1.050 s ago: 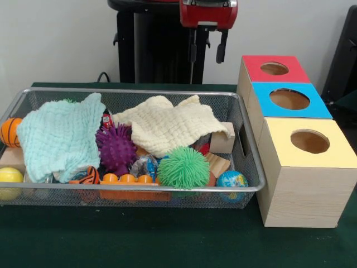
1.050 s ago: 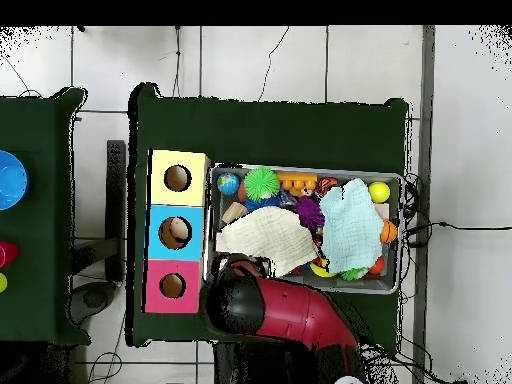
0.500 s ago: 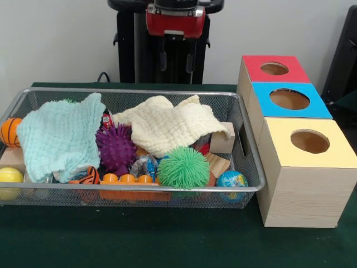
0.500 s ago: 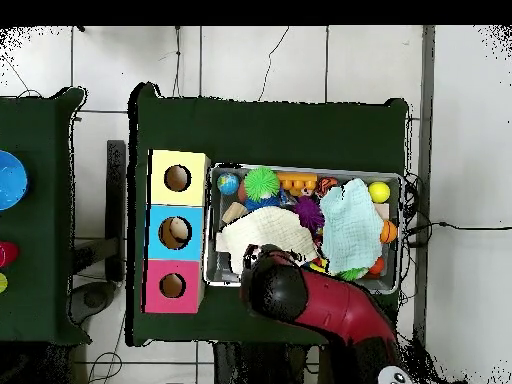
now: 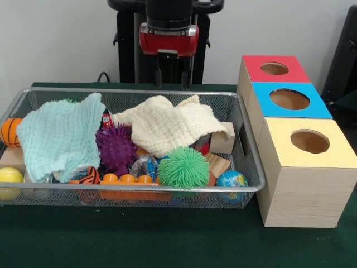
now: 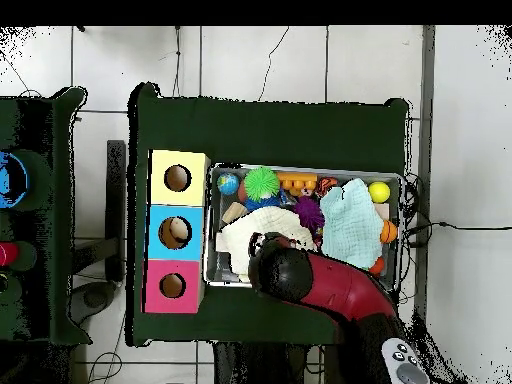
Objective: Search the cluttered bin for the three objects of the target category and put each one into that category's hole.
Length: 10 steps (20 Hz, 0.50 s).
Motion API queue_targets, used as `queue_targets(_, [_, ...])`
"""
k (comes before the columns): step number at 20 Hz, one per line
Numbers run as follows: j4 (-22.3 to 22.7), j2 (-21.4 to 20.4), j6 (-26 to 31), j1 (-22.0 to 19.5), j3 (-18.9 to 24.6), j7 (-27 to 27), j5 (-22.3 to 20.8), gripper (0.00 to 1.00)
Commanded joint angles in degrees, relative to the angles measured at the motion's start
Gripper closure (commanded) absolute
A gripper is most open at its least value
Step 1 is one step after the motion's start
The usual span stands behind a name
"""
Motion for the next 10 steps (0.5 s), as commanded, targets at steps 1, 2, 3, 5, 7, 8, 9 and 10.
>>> queue_targets(1, [-2.95, 4.29, -0.35, -0.18, 5.28, 2.29, -3.18, 0.0])
queue_targets(2, [-3.0, 4.77, -0.99, -0.43, 5.58, 2.27, -3.22, 0.0])
queue_targets(3, [-3.27, 5.12, -1.23, -0.32, 5.43, 2.47, -3.24, 0.0])
queue_targets(5, [-3.78, 5.75, -1.16, -0.32, 5.35, 2.81, -2.92, 0.0])
queue_targets(7, [-4.25, 6.22, -0.98, -0.48, 5.41, 2.86, -2.66, 0.0])
queue_targets(8, [-4.54, 6.41, -0.7, -0.9, 5.79, 2.38, -2.63, 0.0])
queue_targets(9, [-4.82, 6.59, -0.42, -1.32, 6.18, 1.9, -2.6, 0.0])
queue_targets(10, [-5.3, 6.91, 0.12, -1.9, 6.71, 1.16, -2.62, 0.0])
